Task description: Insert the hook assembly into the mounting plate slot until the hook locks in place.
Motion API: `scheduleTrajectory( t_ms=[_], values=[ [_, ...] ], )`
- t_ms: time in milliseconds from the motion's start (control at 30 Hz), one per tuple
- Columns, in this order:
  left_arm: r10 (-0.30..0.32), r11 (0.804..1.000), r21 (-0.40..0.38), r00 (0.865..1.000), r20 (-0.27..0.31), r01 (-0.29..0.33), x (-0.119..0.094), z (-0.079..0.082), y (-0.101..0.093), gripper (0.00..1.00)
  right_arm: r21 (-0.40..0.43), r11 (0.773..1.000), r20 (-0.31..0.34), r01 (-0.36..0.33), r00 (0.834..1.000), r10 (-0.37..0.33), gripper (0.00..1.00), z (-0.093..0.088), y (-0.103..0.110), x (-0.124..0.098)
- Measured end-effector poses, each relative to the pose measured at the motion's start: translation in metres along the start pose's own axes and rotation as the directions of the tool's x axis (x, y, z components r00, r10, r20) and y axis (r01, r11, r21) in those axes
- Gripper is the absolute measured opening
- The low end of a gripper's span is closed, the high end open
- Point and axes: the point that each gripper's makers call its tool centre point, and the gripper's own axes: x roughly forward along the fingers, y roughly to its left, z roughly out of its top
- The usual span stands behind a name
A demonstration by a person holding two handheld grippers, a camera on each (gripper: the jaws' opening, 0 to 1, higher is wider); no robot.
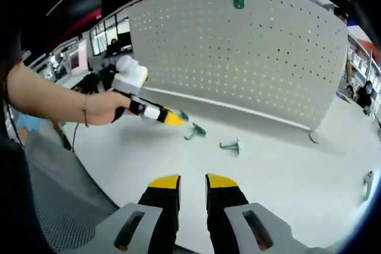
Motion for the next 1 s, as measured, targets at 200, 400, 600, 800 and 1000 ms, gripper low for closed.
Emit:
scheduleTrajectory(
  t_ms=[200,400,600,800,1000],
  values=[
    [0.003,1.0,0.0,1.0,0.0,-0.003,0.0022,0.0002,0.0025,0.25,0.011,1.0,-0.01,0.001,1.0,-0.001,0.15,-0.0055,0.0018,-0.0008],
    [0.015,1.0,0.023,1.0,-0.015,-0.014,0.0007,-0.0026,0.0043,0.15,0.014,1.0,-0.008,-0.003,1.0,0.003,0.14,-0.005,0.0035,0.0011],
    [0.007,1.0,0.008,1.0,-0.019,-0.007,0.0042,-0.0038,0.0024,0.04,0.013,1.0,-0.01,-0.007,1.0,0.007,0.14,-0.0051,0.0034,0.003],
    [0.0,1.0,-0.01,1.0,-0.023,0.0,0.0006,-0.0062,0.0007,0.04,0.011,1.0,-0.015,-0.009,1.0,0.009,0.14,-0.0068,0.0025,0.0025],
    [0.011,1.0,-0.002,1.0,-0.008,-0.011,-0.0043,-0.0034,0.0015,0.03,0.009,1.0,-0.011,-0.004,1.0,0.005,0.14,-0.0056,0.0004,0.0023]
  ],
)
